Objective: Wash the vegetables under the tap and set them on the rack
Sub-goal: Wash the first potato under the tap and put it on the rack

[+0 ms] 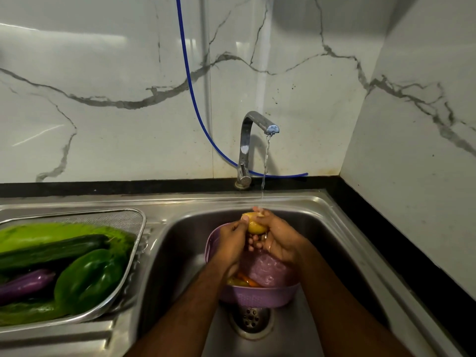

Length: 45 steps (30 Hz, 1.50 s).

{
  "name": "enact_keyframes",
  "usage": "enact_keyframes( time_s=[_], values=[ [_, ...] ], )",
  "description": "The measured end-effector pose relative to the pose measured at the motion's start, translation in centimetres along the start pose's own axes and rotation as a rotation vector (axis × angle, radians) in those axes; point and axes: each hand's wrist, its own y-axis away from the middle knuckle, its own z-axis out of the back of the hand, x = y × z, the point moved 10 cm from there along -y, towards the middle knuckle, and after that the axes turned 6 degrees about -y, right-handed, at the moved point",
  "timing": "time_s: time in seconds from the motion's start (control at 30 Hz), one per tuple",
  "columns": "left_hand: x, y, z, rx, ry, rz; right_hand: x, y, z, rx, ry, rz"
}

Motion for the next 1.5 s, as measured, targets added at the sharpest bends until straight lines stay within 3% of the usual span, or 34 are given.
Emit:
enact_keyframes(
  time_s=[0.3,0.47,0.63,0.77,0.87,1.03,1.17,1.27,1.33,1.5],
  values=[
    [0.1,-0.4,-0.5,0.039,-0.131,-0.041,-0.3,-0.3,1.4,-0.158,-0.074,-0.02],
    [0.5,-0.5,0.2,-0.025,-0.054,-0.015,-0.3,-1.2,2.9,-0.373,0.362,-0.077],
    [0.6,-1.1,0.5,-0.061,-0.123,-0.058,-0.2,-0.9,1.9,-0.284,0.082,-0.013],
    [0.9,-1.1,0.4,-0.048,-0.016,-0.027,-0.6,0.1,1.3,-0.18,-0.078,-0.047],
    [0.7,-1.1,0.3,-0.034,-0.032,-0.031,-0.4,0.1,1.1,-0.17,0.014,-0.037],
    [-1.5,-0.6,0.4,-0.117,-0.268,-0.221,0.1,0.2,1.7,-0.376,0.165,-0.008],
    [-2.8,-0.5,1.3,-0.2,-0.359,-0.313,0.4,-0.1,1.5,-0.308,0.104,0.027],
    [-1.7,-0.4,2.5,-0.293,-0.224,-0.184,0.4,-0.1,1.2,-0.266,-0.114,0.058],
    [-0.1,-0.6,1.8,-0.229,-0.136,-0.059,0.3,-0.5,1.6,-0.288,-0.156,0.077],
    [0.6,-0.2,0.3,-0.084,0.02,0.024,0.6,-0.6,3.2,-0.391,0.047,0.085]
  ],
)
